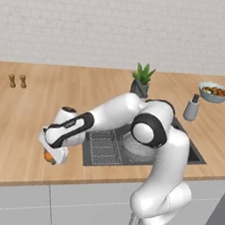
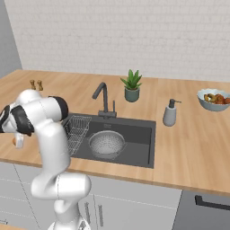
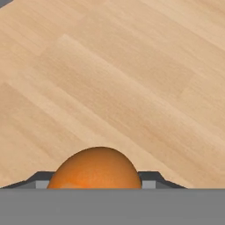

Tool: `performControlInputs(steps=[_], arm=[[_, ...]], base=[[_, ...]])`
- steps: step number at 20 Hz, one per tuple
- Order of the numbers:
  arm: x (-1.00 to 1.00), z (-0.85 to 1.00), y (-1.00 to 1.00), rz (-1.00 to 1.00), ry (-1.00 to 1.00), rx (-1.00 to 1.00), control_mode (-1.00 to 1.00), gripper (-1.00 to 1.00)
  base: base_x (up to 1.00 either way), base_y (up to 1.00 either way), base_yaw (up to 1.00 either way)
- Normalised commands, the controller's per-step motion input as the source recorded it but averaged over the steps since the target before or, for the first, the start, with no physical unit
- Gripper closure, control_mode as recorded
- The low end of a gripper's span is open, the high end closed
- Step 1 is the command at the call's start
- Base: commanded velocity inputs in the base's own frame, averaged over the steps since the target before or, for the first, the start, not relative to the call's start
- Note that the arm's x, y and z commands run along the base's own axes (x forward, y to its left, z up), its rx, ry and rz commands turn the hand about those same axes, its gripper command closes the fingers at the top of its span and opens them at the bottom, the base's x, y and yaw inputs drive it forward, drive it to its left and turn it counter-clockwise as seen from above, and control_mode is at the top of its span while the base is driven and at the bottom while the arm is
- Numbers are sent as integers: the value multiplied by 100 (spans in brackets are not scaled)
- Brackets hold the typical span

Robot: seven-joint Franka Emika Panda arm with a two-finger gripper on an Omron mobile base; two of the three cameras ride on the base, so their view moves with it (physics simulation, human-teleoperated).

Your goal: Put the colander in the sink, put the tangerine in the colander, and turn on the sink faucet and pour water over the colander.

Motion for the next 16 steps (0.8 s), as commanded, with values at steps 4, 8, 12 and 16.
performControlInputs(steps=[4,8,12,16], arm=[[-13,12,-44,-6,0,0,-100,100],[-34,33,-53,-16,0,2,-100,100],[-41,38,-71,-19,1,10,-100,100],[-35,43,-72,-24,4,15,-100,100]], base=[[0,0,0],[0,0,0],[0,0,0],[0,0,0]])
